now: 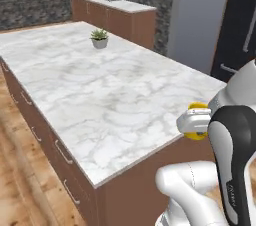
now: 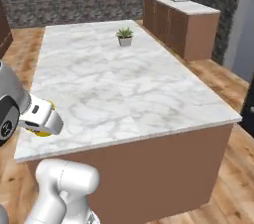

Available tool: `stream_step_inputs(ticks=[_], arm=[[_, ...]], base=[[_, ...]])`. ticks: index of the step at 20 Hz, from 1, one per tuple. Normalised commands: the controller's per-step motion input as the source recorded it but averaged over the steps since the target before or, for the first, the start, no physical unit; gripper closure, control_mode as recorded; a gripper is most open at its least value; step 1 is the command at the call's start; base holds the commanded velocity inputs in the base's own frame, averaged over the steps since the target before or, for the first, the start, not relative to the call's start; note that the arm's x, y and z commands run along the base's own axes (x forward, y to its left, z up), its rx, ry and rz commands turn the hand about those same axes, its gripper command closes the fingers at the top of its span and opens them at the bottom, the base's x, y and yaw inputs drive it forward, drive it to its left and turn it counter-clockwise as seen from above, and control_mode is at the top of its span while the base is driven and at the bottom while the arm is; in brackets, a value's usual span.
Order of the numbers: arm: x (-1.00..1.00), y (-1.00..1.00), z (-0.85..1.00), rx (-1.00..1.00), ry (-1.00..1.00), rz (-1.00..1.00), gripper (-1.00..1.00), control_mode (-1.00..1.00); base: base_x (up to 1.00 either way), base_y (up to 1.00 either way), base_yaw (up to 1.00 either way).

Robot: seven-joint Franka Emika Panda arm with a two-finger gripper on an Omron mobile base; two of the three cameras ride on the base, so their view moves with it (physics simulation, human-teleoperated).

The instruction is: Clear the mugs and bowl far away from the sink.

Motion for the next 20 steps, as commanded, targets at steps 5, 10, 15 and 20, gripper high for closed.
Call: stream_step_inputs(ticks=[5,10,15,20], arm=[[0.00,0.00,0.00,0.00,0.00,0.00,1.00,1.00],[0.00,0.00,0.00,0.00,0.00,0.00,1.00,1.00],[0.00,0.00,0.00,0.00,0.00,0.00,1.00,1.00],[0.00,0.00,0.00,0.00,0.00,0.00,1.00,1.00]], base=[[0.34,-0.37,0.85],[0.78,-0.89,0.24],[1.00,-0.06,0.02],[0.99,0.02,-0.03]])
